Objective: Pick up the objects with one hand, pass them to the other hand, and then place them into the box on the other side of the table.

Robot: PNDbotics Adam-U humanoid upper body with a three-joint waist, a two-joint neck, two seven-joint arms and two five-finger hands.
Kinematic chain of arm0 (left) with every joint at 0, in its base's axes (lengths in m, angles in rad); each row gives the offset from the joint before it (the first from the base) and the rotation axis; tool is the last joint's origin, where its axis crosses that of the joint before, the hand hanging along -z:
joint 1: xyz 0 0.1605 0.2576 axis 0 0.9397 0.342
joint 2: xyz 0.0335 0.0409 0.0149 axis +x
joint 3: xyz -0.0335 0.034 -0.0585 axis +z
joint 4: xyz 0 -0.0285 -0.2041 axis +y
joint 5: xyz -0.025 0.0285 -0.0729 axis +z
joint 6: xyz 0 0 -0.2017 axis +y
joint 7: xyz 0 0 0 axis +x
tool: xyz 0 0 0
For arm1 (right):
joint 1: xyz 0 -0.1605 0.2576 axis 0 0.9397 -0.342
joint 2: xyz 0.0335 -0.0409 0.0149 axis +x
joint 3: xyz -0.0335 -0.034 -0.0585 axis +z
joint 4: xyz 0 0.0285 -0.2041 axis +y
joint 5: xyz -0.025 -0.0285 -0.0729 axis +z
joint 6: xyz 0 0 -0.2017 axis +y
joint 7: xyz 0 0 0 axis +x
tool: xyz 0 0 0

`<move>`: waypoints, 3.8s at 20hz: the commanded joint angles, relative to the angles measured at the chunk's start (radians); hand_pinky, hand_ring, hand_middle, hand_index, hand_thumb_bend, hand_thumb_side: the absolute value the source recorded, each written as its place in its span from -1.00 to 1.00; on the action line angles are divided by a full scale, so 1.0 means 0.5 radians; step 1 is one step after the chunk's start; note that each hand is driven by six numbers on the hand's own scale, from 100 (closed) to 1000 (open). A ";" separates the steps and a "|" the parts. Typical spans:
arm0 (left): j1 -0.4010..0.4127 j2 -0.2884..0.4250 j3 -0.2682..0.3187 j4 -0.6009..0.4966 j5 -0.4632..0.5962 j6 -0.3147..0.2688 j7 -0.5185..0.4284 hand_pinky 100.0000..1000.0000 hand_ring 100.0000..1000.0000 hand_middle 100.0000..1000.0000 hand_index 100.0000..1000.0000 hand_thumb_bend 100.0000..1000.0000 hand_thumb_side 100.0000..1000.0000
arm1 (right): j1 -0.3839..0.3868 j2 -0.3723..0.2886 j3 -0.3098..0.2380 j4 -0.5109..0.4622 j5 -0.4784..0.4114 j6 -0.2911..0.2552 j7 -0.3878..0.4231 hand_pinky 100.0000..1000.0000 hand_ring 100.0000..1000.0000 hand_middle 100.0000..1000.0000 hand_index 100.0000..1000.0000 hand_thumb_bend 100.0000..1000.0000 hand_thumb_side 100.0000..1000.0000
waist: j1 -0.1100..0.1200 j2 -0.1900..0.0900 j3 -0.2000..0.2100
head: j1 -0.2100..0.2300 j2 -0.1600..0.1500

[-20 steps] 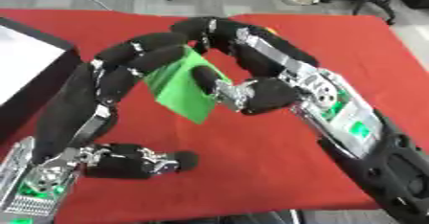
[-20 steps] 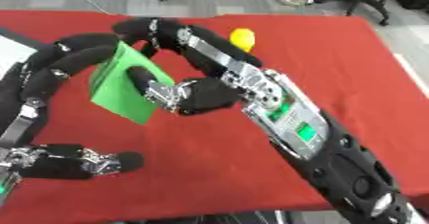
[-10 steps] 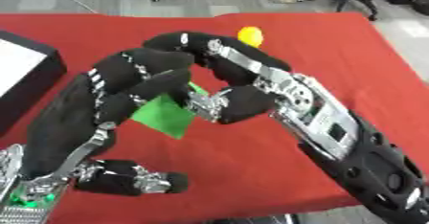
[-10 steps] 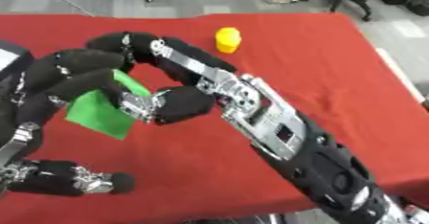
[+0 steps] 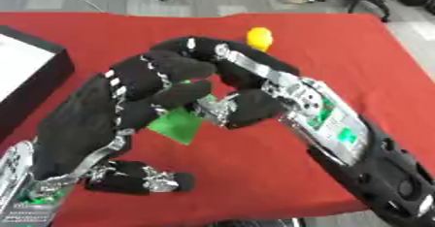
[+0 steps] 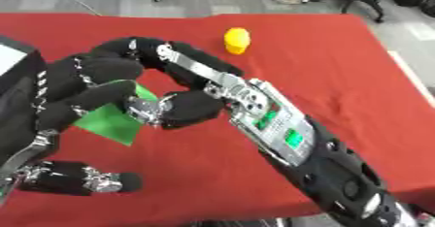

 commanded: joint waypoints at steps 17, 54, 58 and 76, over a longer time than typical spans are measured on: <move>0.010 0.083 0.121 -0.034 -0.465 0.057 0.101 0.78 0.65 0.54 0.94 0.67 -1.00 | -0.023 -0.018 -0.001 -0.041 -0.014 -0.006 0.024 1.00 -0.12 -0.34 0.75 -1.00 -0.18 | 0.024 -0.033 -0.003 | 0.006 -0.006; 0.000 0.034 0.129 -0.034 -0.283 0.293 0.135 0.53 0.13 -0.63 0.24 -0.24 -1.00 | -0.029 -0.023 -0.007 -0.041 0.000 -0.125 0.129 1.00 0.06 0.28 0.82 -1.00 -0.18 | 0.030 -0.037 -0.008 | -0.031 -0.006; 0.023 0.034 0.162 -0.034 -0.269 0.320 0.158 0.51 0.12 -0.63 0.23 -0.29 -1.00 | -0.051 -0.058 -0.078 -0.041 -0.009 -0.285 0.118 1.00 0.32 0.78 0.88 -1.00 -0.15 | 0.031 -0.042 -0.009 | -0.048 -0.006; 0.231 0.133 0.512 -0.034 -0.320 0.636 0.405 0.46 0.10 -0.67 0.21 -0.37 -1.00 | 0.049 -0.213 -0.481 -0.041 -0.142 -0.508 -0.394 1.00 0.36 0.81 0.87 -1.00 -0.04 | 0.059 -0.069 -0.037 | 0.188 -0.006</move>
